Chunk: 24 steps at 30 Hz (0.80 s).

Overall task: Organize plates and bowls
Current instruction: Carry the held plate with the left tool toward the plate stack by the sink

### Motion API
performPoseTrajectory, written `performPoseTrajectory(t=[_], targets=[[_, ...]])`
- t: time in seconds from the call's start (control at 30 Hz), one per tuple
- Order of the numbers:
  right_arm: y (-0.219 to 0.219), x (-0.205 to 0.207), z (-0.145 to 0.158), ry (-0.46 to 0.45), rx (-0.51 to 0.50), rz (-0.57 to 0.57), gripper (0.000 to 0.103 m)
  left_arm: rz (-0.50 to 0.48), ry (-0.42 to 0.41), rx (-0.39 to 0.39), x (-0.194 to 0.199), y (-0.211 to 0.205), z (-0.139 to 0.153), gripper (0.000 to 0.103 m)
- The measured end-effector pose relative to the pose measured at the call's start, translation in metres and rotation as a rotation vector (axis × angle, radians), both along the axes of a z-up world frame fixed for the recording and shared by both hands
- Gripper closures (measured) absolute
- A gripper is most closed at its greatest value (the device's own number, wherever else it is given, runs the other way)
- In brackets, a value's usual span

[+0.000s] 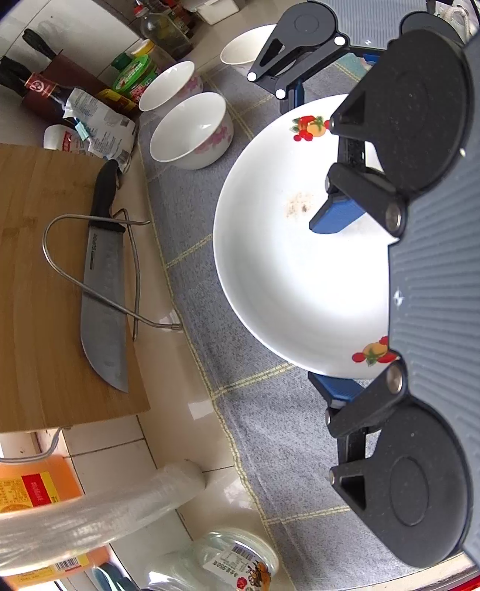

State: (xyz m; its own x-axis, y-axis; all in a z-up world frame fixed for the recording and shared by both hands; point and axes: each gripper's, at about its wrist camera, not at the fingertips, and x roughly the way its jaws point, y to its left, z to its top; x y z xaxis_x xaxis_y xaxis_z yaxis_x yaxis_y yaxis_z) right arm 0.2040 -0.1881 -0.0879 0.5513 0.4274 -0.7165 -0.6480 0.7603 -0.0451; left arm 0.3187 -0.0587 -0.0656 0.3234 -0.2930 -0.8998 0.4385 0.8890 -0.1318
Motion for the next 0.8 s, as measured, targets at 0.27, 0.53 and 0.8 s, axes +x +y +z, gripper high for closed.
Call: performPoseTrajectory(t=[0.27, 0.53, 0.8], targets=[[0.016, -0.002, 0.006, -0.010, 0.001, 0.069, 0.000, 0.068, -0.010, -0.003, -0.014, 0.024, 0.009, 0.025], [0.041, -0.007, 0.012, -0.018, -0.007, 0.135, 0.000, 0.129, -0.016, -0.008, -0.029, 0.055, 0.014, 0.025], [0.072, -0.012, 0.012, -0.001, 0.000, 0.180, 0.000, 0.179, -0.022, -0.014, -0.046, 0.089, 0.016, 0.025]])
